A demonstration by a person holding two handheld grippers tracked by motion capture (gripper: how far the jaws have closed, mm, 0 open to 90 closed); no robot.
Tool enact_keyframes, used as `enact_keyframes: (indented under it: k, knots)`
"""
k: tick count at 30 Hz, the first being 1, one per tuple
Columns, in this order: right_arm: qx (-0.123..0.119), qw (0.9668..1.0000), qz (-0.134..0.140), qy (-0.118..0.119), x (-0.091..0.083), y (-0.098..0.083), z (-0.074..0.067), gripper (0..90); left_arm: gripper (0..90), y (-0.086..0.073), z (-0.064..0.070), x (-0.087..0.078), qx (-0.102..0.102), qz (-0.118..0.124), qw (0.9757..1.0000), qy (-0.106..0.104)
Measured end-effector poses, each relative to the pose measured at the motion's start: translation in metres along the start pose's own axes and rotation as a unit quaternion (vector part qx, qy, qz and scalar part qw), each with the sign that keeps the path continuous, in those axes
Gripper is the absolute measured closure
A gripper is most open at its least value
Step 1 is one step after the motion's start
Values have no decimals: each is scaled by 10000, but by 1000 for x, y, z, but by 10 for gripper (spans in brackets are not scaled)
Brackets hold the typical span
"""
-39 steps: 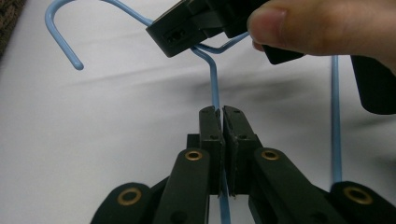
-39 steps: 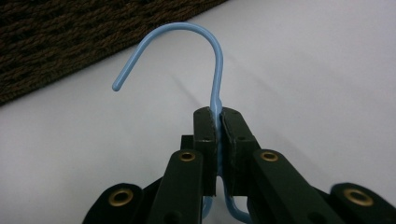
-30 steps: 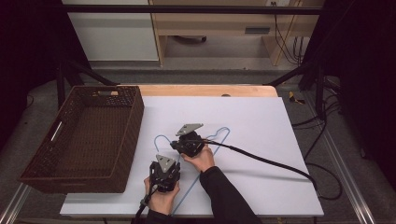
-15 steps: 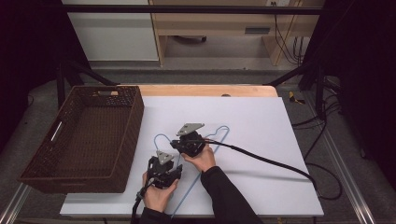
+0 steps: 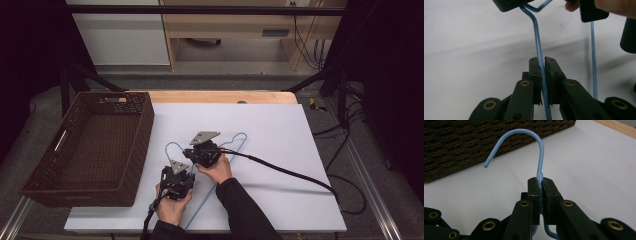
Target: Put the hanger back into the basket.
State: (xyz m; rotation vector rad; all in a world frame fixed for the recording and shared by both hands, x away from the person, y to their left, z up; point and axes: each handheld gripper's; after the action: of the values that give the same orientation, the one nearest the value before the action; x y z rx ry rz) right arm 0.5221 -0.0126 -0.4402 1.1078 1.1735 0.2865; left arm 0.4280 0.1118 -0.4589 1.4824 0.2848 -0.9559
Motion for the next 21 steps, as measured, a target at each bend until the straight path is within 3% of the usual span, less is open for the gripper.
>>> enact_keyframes:
  k: [9,14,21]
  knots:
    - [-16,9998,193,-88,-13,6,-2,829,871,2,-2,-9,-185,193,9996,-29]
    - [-97,9994,308,-86,-35,13,-5,756,873,5,2,-15,-143,340,9993,-88]
    - [48,9981,611,-98,-80,14,2,651,874,11,6,-24,-35,517,9985,-161]
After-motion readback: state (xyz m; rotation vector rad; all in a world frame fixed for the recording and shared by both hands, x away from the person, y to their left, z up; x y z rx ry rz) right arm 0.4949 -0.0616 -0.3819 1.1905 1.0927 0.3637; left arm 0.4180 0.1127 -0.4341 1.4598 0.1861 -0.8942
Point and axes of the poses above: each handheld gripper's, and its own axes: x roughly forward along the jaws, y roughly out of its top, z roughly to its right, and after that the axes turned 2 degrees about -z, right-handed
